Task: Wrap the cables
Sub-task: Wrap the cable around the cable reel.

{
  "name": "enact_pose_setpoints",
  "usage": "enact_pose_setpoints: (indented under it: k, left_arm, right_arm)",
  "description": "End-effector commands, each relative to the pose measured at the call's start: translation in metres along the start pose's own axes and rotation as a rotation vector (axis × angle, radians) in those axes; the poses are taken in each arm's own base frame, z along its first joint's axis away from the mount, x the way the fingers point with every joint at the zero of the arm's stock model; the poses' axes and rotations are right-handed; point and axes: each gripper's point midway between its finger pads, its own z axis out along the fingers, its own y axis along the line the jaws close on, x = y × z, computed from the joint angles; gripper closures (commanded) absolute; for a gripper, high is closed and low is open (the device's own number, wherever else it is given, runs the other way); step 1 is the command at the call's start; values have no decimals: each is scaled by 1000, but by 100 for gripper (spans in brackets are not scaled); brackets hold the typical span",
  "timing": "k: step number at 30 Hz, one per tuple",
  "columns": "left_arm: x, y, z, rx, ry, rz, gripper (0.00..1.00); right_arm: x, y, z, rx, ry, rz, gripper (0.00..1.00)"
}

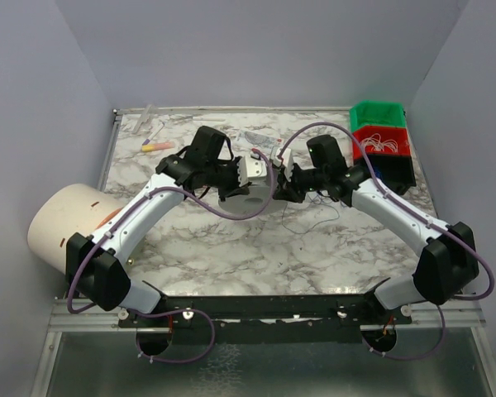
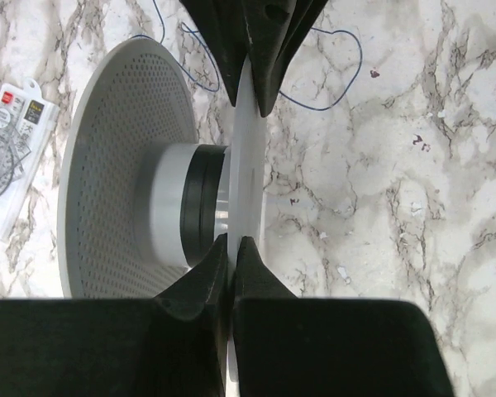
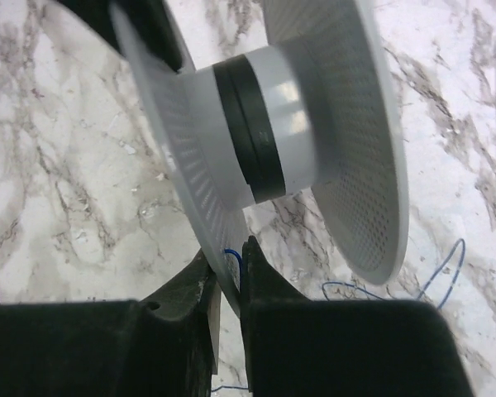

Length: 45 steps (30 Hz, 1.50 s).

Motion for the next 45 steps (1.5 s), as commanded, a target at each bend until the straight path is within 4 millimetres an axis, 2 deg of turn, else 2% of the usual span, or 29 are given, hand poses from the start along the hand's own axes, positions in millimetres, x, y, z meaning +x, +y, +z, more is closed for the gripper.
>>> enact_pose_setpoints:
  k: [1,11,12,13,15,16,17,18,23,29,32,35,37,39,42,45]
  left_arm:
    - [-50,6,-23,-25,-166,100,100]
    - [-49,1,-25,2,-174,113,100]
    - [-48,0,-25,5,-172,116,100]
    - [-46,-1,-25,9,-168,118,100]
    - [-44,-3,-24,20,-165,123,100]
    - [-43,-4,-24,24,-165,125,100]
    - [-43,-5,-23,28,-166,126,100]
    - [-43,-6,-23,32,-164,126,100]
    - [-41,-10,-24,53,-159,141,100]
    - [-35,-19,-23,99,-148,161,100]
    - [-35,-25,-22,130,-155,165,100]
    - [-36,-30,-22,155,-170,165,100]
    - [-36,-36,-21,185,-182,159,100]
    - [-36,-41,-18,218,-198,146,100]
    - [-31,-47,-12,255,-204,126,100]
    - [-23,-49,-6,268,-187,118,100]
  right_arm:
    - [6,8,1,-69,20,29,99]
    - [2,21,-4,-153,0,22,99]
    - [1,23,-5,-166,0,19,97]
    - [1,24,-6,-176,7,22,81]
    - [-4,27,-10,-190,-2,13,38]
    - [-5,31,-13,-209,-8,-6,26]
    - [-7,35,-16,-222,-12,-19,5]
    - [-9,38,-20,-233,-12,-28,1]
    - [-22,42,-48,-263,-30,-78,0]
    - [-44,30,-85,-171,-94,-117,0]
    - [-55,16,-93,-76,-134,-135,0]
    - [-52,-22,-88,124,-134,-63,0]
    - [-42,-51,-80,250,-112,-19,0]
    - [-30,-70,-70,318,-91,28,0]
    - [-12,-77,-49,301,-63,95,0]
    - [0,-71,-33,232,-45,128,0]
